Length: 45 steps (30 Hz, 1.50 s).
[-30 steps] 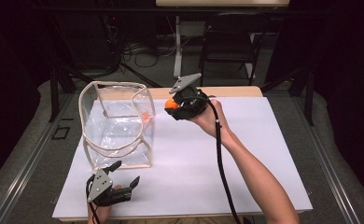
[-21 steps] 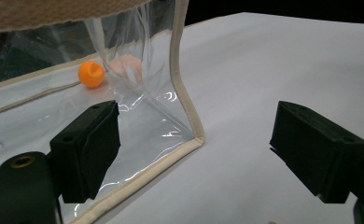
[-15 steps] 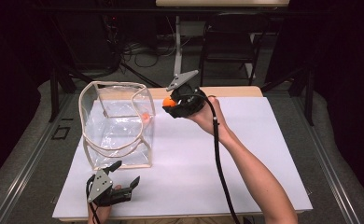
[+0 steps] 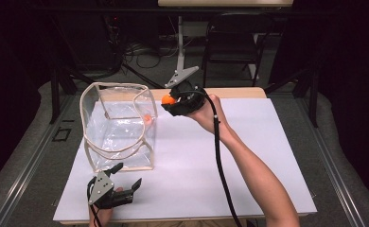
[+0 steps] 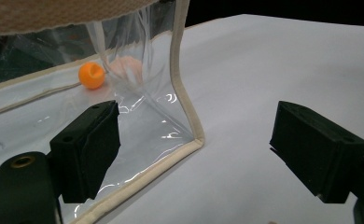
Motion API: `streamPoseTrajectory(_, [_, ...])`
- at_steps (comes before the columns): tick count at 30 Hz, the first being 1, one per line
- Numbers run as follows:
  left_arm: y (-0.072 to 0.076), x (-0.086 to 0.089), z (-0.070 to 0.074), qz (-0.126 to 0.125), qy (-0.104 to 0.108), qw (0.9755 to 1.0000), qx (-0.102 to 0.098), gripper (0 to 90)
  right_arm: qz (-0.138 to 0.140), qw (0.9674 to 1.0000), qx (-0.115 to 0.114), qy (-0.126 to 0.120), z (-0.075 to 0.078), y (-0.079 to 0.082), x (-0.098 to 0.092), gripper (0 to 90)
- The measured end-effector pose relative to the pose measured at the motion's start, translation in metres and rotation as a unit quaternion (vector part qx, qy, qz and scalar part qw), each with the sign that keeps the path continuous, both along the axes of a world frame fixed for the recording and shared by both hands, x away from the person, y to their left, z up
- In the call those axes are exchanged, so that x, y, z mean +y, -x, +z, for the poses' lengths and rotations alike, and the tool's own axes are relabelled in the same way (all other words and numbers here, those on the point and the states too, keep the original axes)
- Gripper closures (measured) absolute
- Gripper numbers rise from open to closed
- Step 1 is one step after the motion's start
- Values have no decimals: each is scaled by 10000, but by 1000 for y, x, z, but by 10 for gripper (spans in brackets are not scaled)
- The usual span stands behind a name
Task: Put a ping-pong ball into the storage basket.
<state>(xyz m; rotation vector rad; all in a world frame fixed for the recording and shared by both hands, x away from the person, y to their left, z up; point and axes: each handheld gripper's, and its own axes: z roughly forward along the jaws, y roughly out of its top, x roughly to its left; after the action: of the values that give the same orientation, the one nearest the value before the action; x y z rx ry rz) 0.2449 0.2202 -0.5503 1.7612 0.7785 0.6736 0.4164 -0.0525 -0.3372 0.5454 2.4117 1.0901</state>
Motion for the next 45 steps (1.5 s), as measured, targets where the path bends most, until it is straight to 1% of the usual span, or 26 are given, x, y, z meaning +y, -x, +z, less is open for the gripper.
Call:
streamPoseTrajectory(1, [0, 0, 0, -9, -5, 10000, -3, 156, 12, 10000, -11, 20, 1, 0, 1, 506])
streamPoseTrajectory(4, [0, 0, 0, 4, 7, 10000, 7, 155, 45, 10000, -29, -36, 4, 1, 2, 506])
streamPoseTrajectory(8, [0, 0, 0, -20, -22, 10000, -22, 156, 79, 9999, -68, 26, 4, 2, 5, 506])
streamPoseTrajectory(17, [2, 1, 1, -6, -9, 10000, -52, 155, 83, 9999, -71, -28, 5, 2, 9, 506])
streamPoseTrajectory(19, [1, 1, 1, -4, -1, 10000, -39, 155, 109, 9999, -106, -35, 6, 3, 11, 506])
streamPoseTrajectory(21, [1, 1, 1, 0, -1, 10000, -27, 155, 99, 9999, -86, -66, 7, 2, 12, 506])
streamPoseTrajectory(24, [1, 1, 1, -5, -6, 10000, -33, 155, 128, 9998, -133, -55, 8, 2, 14, 506])
streamPoseTrajectory(27, [1, 0, 1, 3, -3, 10000, -34, 155, 127, 9998, -121, -113, 9, 2, 16, 506])
streamPoseTrajectory(30, [1, 0, 1, -9, -15, 10000, -42, 155, 146, 9997, -166, -91, 9, 3, 18, 506])
streamPoseTrajectory(32, [1, 0, 1, 6, 8, 10000, -34, 155, 152, 9997, -147, -111, 9, 3, 20, 506])
streamPoseTrajectory(35, [1, 1, 1, -7, -5, 10000, -38, 155, 185, 9997, -171, -76, 10, 3, 22, 506])
streamPoseTrajectory(43, [1, 2, 1, -1, -10, 10000, -42, 155, 197, 9996, -168, -142, 11, 3, 26, 506])
streamPoseTrajectory(45, [1, 1, 1, -5, -6, 10000, -43, 155, 204, 9996, -175, -122, 10, 3, 27, 506])
